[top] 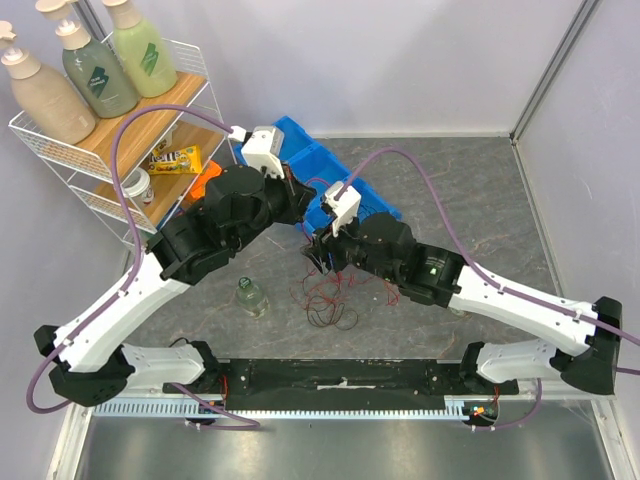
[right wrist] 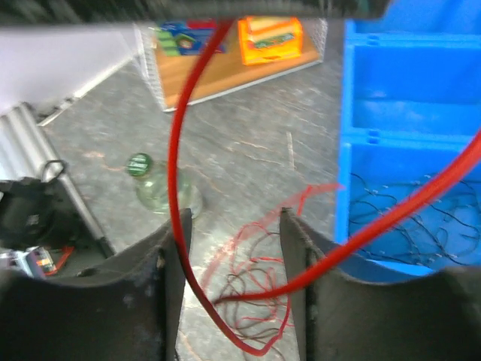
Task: Untangle the cables
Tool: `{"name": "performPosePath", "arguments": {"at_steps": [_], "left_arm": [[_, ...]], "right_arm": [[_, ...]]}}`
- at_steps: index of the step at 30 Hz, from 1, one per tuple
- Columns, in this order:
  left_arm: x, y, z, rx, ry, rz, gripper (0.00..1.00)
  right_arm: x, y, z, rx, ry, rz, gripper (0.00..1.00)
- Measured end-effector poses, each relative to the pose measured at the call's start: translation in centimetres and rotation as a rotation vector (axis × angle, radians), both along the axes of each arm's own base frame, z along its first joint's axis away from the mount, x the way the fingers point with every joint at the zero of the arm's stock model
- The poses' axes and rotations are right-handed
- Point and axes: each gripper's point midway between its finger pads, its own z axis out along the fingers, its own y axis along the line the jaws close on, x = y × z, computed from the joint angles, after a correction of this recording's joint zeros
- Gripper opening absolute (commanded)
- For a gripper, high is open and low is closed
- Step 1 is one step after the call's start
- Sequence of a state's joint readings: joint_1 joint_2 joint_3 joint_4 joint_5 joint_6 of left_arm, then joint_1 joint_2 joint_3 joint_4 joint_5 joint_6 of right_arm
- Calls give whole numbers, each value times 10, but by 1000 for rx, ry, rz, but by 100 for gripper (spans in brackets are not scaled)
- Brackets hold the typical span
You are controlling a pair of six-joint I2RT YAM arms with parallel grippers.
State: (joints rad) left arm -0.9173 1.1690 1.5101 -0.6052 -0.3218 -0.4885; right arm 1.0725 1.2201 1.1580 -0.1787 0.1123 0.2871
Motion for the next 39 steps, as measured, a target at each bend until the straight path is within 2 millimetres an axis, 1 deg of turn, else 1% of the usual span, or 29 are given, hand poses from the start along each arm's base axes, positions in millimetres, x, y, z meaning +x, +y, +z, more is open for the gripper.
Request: {"name": "performPosePath", "arguments": {"at_steps": [2,4,5,6,7,8,9,10,11,13,16,17,18,19,20,22,24,25,27,29,30,31,34,36,39], "left_arm": [[3,3,0,-11,19,30,2],[5,5,-2,-18,37,54,2],[7,7,-3,-19,44,67,2],[8,8,-5,-17,51,78,2],[9,9,-5,-16,52,83,7],[10,10,-6,-13,53,87,22],[11,12,-6,-12,51,93,42],[11,14,-5,-10,45,101,64],[11,17,-4,-5,33,108,81],[8,29,-7,6,4,122,90],[-7,57,-7,-19,-56,144,92],[-13,66,-3,-46,-86,150,92],[-19,77,1,-74,-117,159,93],[-25,88,7,-105,-152,169,92],[-31,98,12,-134,-183,178,92],[-41,118,29,-193,-244,204,92],[-46,130,42,-234,-287,227,91],[-47,134,46,-244,-301,233,91],[-47,135,45,-232,-302,240,90],[-44,131,37,-205,-287,236,90],[-43,128,31,-190,-277,226,90],[-42,124,24,-169,-262,213,90],[-41,117,7,-127,-232,187,90],[-41,114,0,-105,-216,176,90],[-42,112,-6,-90,-204,160,90]], "right_arm": [[7,-3,-11,-40,-1,-67,29],[12,-7,-16,-61,-2,-115,6],[14,-9,-16,-65,-5,-132,0],[17,-11,-16,-65,-7,-151,0],[18,-12,-16,-65,-9,-163,0],[20,-13,-15,-60,-9,-175,0],[21,-14,-14,-55,-9,-183,0],[23,-14,-13,-49,-8,-188,0],[25,-14,-12,-39,-5,-189,0],[34,-17,-8,-11,8,-196,0],[65,-31,0,34,31,-247,0],[75,-33,5,51,35,-261,0],[87,-31,13,77,40,-264,0],[100,-36,18,93,37,-289,0],[113,-36,24,109,40,-301,0],[139,-30,39,148,33,-319,0],[163,-23,50,172,19,-332,0],[174,-18,52,180,12,-338,0],[193,-9,52,186,-2,-351,0],[212,-1,43,168,-14,-369,0],[222,3,34,150,-18,-382,0],[234,6,21,125,-18,-404,0],[253,13,-10,69,15,-443,0],[260,18,-33,46,58,-456,0],[262,24,-70,39,161,-484,0]]}}
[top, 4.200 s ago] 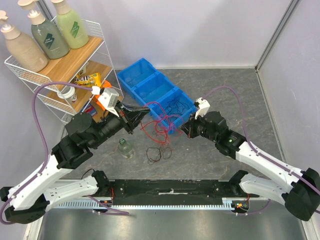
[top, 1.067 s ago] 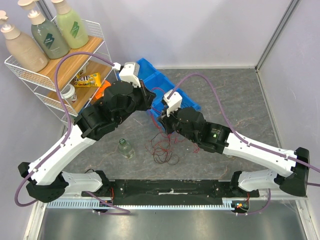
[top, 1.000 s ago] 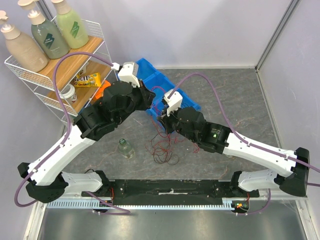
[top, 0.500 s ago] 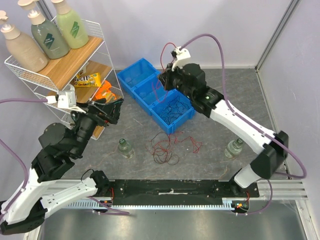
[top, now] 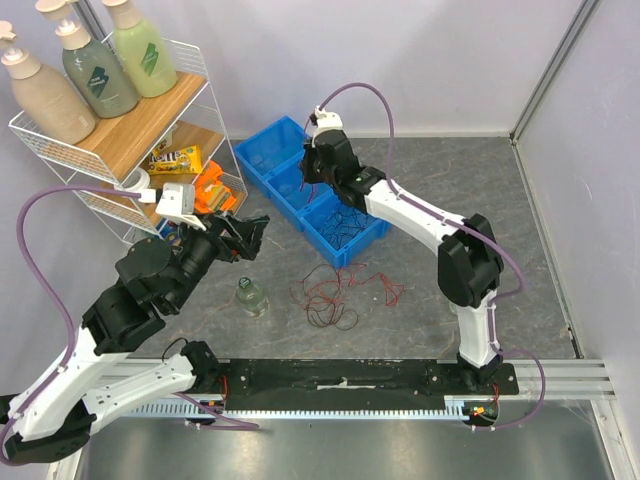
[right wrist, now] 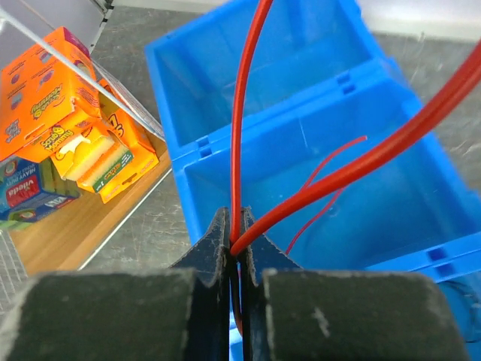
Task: Untangle the cables
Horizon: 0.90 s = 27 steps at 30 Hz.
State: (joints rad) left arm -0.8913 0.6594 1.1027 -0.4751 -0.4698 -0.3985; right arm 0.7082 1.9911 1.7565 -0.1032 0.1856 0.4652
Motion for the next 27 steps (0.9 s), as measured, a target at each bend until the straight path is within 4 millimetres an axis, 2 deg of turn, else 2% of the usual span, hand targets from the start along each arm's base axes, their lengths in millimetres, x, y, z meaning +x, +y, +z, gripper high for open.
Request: {"name": "performPosePath", "arguments": {"at_steps": [4,7,10,12,17,21,25,27], "left_arm": [[-1,-3,-3,8,7,-14,90],[-1,-7,-5,14,13,-32,90],[-2,-11,-9,23,23,-50,90],[-2,-14,-13,29,34,-61,90],[-2,-21,-28,44,73,-80,90],[2,-31,-37,65,103,-98,90],[7,-48,-53,104,150,-133,90],[10,-58,-63,127,179,-157,89]], "right_arm": [[7,7,-37,87,127,-56,0],[25,15,-70,172,238,-100,3],[41,18,-107,207,340,-147,16],[43,14,-127,205,395,-170,34],[37,12,-119,206,407,-158,49],[19,6,-103,177,407,-112,59],[-4,-10,-64,134,355,-68,72],[-21,-27,-33,99,302,-44,76]]}}
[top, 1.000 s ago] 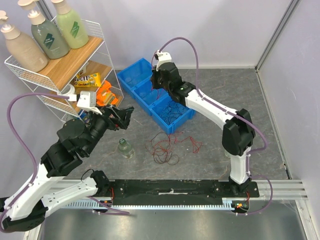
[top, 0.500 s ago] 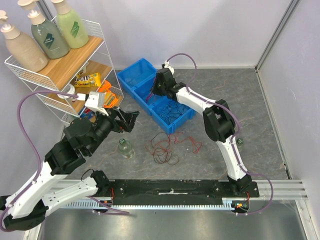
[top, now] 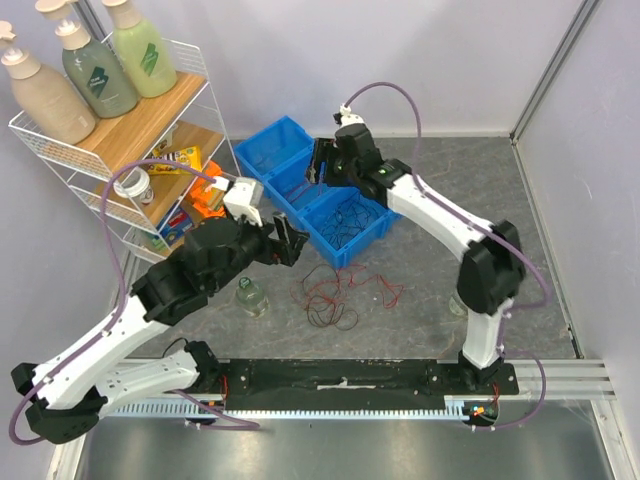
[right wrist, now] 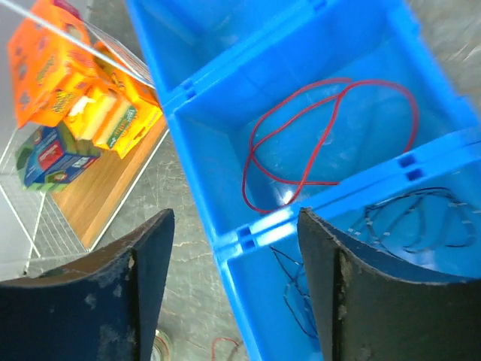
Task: Untangle the cables
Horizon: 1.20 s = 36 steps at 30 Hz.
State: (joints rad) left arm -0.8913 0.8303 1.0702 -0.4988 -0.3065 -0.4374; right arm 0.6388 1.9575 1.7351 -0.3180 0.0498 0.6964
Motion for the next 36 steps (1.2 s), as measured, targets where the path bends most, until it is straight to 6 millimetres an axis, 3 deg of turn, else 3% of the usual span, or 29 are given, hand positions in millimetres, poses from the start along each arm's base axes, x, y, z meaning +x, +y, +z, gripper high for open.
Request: {"name": "performPosePath", "arguments": {"at_steps": [3,5,8,11,15,19,21,25,26,29,32,34,36], "left_arm": [[4,-16,-19,43,50,-39,86],[5,-28,-34,73,90,-76,84],[5,-47,-60,118,160,-137,78],[4,-68,-91,165,246,-207,76],[4,-93,-148,241,405,-271,78],[-4,-108,-180,219,508,-305,79],[-9,-113,-183,182,536,-319,81],[-14,-123,-177,122,548,-340,81],[-14,-124,-175,113,547,-341,81],[-13,-122,-167,97,527,-332,82],[-14,-115,-143,54,464,-324,84],[-14,-110,-120,13,408,-319,85],[-13,-106,-94,-40,338,-313,84]], "right_arm": [[-23,-25,42,-36,-99,28,79],[-45,-48,60,-76,-158,44,80],[-83,-82,56,-147,-193,78,76],[-120,-108,12,-212,-135,120,76],[-181,-141,-83,-291,59,184,79],[-223,-161,-131,-312,172,225,79],[-226,-159,-137,-297,175,231,70],[-218,-150,-136,-275,138,227,8],[-217,-149,-138,-275,148,222,0],[-216,-146,-146,-293,188,230,0],[-213,-139,-126,-269,169,244,0],[-206,-130,-90,-218,93,259,0],[-200,-115,-27,-120,-43,297,0]]}}
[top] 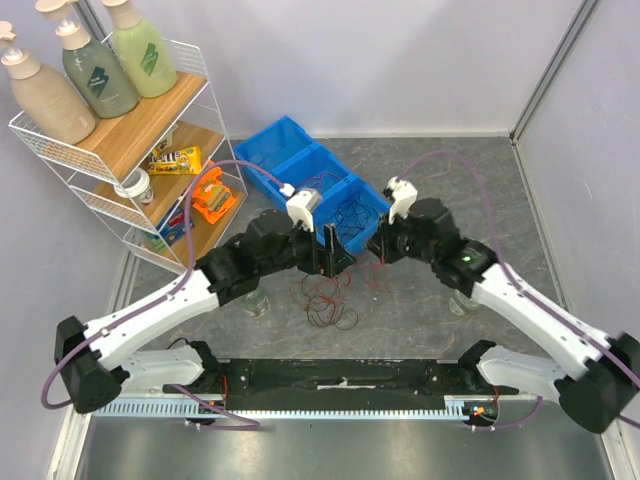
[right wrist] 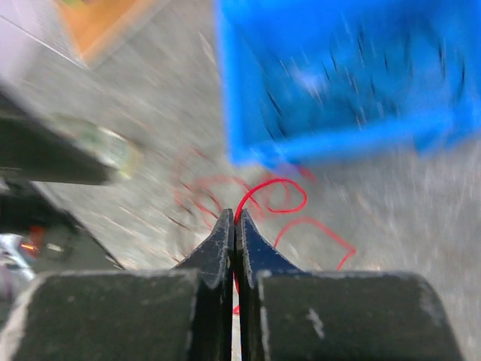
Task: Untangle the cables
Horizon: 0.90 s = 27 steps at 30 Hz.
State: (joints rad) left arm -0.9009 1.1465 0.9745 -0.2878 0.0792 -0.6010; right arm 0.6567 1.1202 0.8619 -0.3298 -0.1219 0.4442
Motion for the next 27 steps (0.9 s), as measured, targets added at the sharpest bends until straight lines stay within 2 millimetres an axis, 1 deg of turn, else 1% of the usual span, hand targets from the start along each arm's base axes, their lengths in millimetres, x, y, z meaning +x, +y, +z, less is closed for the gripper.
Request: {"name": "performPosePath", "arguments": {"at_steps": [2,4,6,7,8,9,11,14,15,19,21,22,24,26,27], "left_arm": [[2,3,20,-50,-49,16,82],[4,4,35,-90,-88,33,82],[9,6,37,-101,-108,59,87],[11,8,34,-96,-107,76,87],[13,9,28,-88,-101,91,87],[15,10,20,-74,-89,105,87],[18,9,2,-43,-50,125,86],[24,4,-24,8,6,142,84],[25,3,-32,20,20,144,82],[25,5,-75,100,92,162,74],[24,8,-98,149,131,169,73],[23,10,-108,170,149,172,73],[17,17,-124,203,175,175,73],[12,24,-135,221,188,177,72],[10,27,-138,226,191,177,70]], "right_arm": [[0,10,65,117,-126,44,0],[-5,13,126,220,-244,76,0],[-13,12,172,299,-337,100,0],[-18,11,195,342,-380,113,0],[-24,11,213,380,-414,127,0],[-29,11,228,416,-438,143,0],[-36,13,248,474,-464,169,0],[-46,19,272,554,-480,213,0],[-48,20,278,572,-485,224,0],[-63,20,323,682,-545,278,0],[-73,16,347,726,-597,299,0],[-79,11,362,750,-635,306,0],[-90,1,385,780,-701,310,0],[-102,-11,402,796,-765,301,0],[-106,-17,409,799,-795,293,0]]}}
